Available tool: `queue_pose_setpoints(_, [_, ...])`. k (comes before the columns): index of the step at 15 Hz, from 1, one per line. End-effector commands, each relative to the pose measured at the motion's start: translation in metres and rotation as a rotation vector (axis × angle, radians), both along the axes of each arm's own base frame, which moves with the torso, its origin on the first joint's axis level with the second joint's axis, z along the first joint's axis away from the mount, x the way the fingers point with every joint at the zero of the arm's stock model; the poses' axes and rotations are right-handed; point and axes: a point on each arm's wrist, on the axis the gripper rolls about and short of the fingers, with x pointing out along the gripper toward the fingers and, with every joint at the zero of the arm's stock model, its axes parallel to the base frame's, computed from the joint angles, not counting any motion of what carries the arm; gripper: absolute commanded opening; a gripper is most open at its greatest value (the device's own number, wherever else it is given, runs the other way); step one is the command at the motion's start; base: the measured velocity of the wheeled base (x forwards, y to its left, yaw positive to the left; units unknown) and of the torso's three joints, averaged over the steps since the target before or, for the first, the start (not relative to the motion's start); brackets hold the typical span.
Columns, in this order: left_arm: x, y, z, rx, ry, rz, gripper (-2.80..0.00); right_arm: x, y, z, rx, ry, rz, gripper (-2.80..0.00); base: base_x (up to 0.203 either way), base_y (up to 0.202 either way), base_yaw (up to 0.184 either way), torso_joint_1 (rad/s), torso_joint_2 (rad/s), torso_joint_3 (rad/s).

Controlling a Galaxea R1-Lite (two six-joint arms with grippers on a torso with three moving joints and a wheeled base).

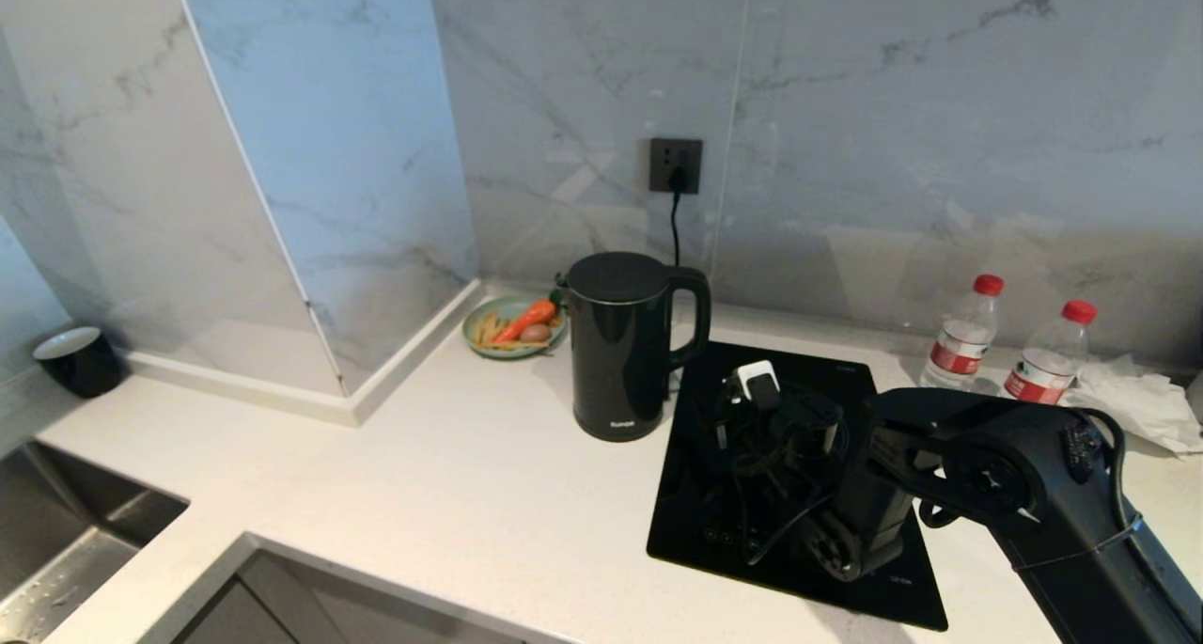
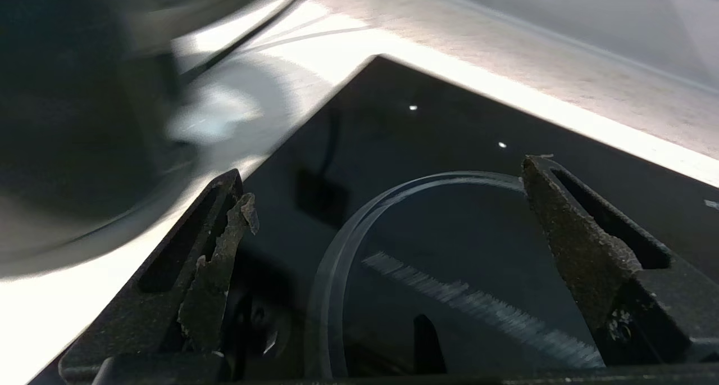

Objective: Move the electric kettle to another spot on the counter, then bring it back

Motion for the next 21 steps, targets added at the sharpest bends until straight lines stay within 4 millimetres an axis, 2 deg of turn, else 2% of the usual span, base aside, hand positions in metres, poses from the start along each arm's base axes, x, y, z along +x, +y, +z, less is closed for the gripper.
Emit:
queue_pose_setpoints(1, [0.000, 0.000, 0.000, 0.000, 0.000, 0.000, -2.80, -0.006, -0.001, -0.005, -0.016, 0.023, 0.001, 0.00, 0.000, 0.000, 0.000, 0.000, 0.00, 0.000])
queue_pose_setpoints(5, [0.000, 0.000, 0.000, 0.000, 0.000, 0.000, -2.80, 0.008, -0.005, 0.015, -0.034, -0.062, -0.012, 0.00, 0.000, 0.000, 0.000, 0.000, 0.00, 0.000])
queue_pose_setpoints(10, [0.000, 0.000, 0.000, 0.000, 0.000, 0.000, -2.80, 0.009, -0.001, 0.013, -0.085, -0.074, 0.010, 0.00, 0.000, 0.000, 0.000, 0.000, 0.00, 0.000])
queue_pose_setpoints(13, [0.000, 0.000, 0.000, 0.000, 0.000, 0.000, -2.80, 0.017, 0.005, 0.020, -0.069, -0.114, 0.033, 0.00, 0.000, 0.000, 0.000, 0.000, 0.00, 0.000])
queue_pose_setpoints(21, [0.000, 0.000, 0.000, 0.000, 0.000, 0.000, -2.80, 0.027, 0.005, 0.002, -0.078, -0.081, 0.037, 0.00, 0.000, 0.000, 0.000, 0.000, 0.00, 0.000])
